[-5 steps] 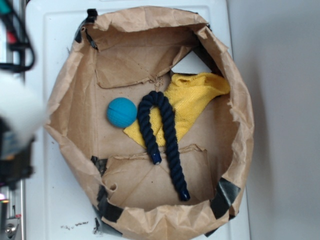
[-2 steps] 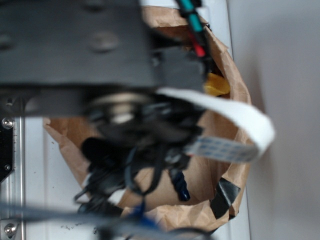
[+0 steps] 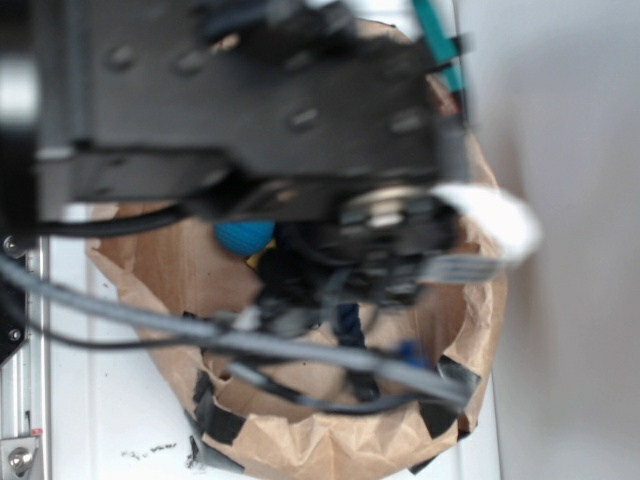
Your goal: Grab the blue rope.
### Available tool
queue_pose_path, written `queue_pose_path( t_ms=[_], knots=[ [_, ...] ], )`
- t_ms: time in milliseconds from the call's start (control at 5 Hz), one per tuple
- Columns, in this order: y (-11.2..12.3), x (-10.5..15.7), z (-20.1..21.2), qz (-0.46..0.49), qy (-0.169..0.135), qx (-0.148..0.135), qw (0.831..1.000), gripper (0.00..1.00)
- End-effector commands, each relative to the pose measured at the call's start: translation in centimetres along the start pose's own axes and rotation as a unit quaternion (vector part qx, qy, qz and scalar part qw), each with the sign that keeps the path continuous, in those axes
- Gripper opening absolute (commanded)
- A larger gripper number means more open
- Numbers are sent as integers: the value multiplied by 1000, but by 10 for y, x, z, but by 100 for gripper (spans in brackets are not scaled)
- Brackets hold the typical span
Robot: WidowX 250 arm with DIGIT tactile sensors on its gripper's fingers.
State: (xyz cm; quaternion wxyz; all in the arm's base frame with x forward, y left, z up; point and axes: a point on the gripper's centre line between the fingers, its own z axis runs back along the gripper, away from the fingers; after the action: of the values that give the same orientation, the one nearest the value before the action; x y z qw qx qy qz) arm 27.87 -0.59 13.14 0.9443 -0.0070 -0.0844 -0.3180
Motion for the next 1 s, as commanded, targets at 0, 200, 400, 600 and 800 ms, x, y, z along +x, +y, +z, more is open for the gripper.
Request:
queue_pose_path(
  t_ms=[0, 200, 400, 600, 800],
  knots=[
    [-44, 10, -17, -91, -28, -17, 995, 100],
    [-48, 20, -15, -77, -38, -31, 996, 100],
    [-51, 20, -11, -53, -52, -41, 996, 100],
    [-53, 23, -14, -43, -47, -31, 998, 100],
    [-53, 23, -14, -43, -47, -31, 998, 100]
  ],
)
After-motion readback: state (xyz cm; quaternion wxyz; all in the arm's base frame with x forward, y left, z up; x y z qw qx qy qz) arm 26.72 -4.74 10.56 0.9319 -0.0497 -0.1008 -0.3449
